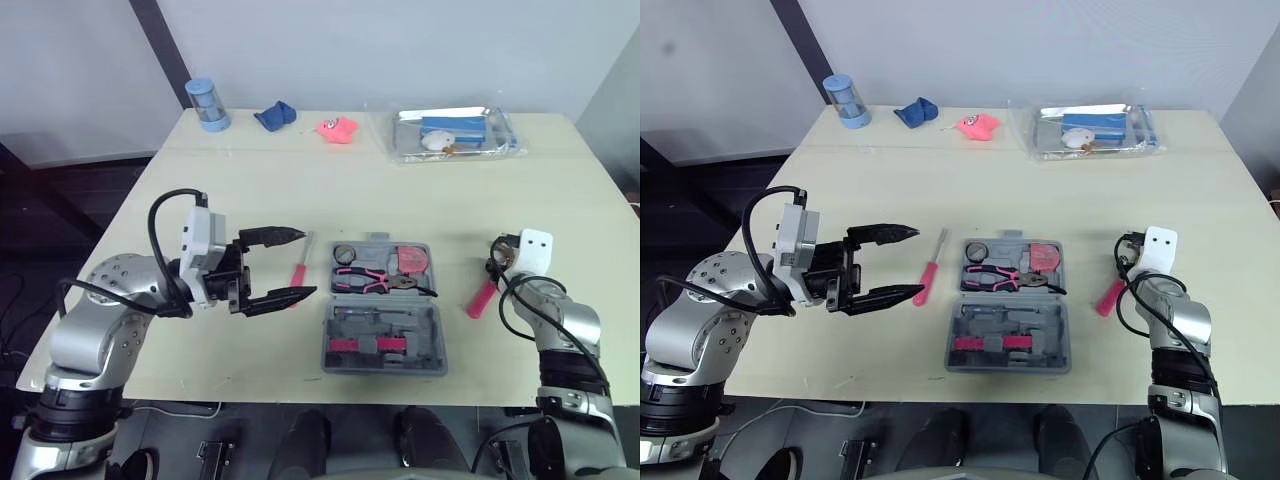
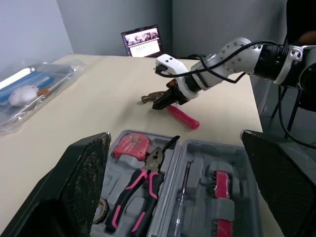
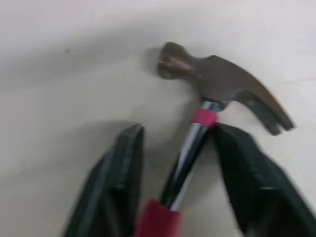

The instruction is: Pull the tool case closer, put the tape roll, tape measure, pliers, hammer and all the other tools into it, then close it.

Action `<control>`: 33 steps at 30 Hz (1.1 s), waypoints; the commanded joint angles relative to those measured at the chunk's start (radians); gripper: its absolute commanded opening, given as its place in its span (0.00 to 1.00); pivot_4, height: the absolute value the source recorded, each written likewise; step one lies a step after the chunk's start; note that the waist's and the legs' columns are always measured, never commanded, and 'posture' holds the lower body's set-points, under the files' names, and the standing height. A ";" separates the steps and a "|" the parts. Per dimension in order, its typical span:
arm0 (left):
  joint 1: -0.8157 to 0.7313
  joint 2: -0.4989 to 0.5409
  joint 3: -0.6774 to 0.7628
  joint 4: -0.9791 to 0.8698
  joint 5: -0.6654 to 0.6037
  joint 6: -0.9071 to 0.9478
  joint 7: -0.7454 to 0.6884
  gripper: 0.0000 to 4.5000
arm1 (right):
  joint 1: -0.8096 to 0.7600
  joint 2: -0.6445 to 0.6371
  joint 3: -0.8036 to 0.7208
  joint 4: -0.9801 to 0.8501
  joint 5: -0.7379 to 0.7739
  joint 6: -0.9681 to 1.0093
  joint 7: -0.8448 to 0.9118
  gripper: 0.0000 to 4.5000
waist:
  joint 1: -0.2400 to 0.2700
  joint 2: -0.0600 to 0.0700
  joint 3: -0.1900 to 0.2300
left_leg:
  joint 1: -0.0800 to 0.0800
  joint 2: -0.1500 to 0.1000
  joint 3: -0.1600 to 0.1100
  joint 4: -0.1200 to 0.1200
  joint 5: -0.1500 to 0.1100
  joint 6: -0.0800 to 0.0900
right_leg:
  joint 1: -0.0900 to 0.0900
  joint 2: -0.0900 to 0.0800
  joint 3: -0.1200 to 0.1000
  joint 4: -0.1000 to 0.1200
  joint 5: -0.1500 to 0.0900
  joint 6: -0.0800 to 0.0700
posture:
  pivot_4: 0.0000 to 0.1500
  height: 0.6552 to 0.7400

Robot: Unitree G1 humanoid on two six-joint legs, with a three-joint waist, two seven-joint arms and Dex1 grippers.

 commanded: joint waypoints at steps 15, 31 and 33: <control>0.056 0.017 0.010 -0.090 -0.051 0.007 -0.004 1.00 | 0.238 -0.090 0.032 -0.439 0.088 0.217 0.160 0.00 | -0.002 0.002 0.002 | -0.002 0.000 0.000 -0.001 0.000 0.000 | -0.003 0.000 0.000 -0.001 0.000 0.000 | 1.00 1.00; 0.137 0.050 0.021 -0.127 -0.058 -0.001 -0.074 1.00 | 0.620 -0.027 0.109 -0.875 0.107 0.261 0.179 0.00 | 0.003 0.004 0.003 | -0.001 0.000 0.002 -0.004 0.000 0.000 | -0.004 0.000 0.003 -0.001 0.000 0.000 | 1.00 1.00; 0.143 0.061 0.012 -0.127 -0.044 -0.009 -0.093 1.00 | 0.639 -0.009 0.121 -0.888 0.100 0.242 0.174 0.00 | 0.003 0.004 0.003 | -0.002 0.001 0.002 -0.004 0.000 0.000 | -0.004 0.000 0.003 -0.001 0.000 0.000 | 1.00 1.00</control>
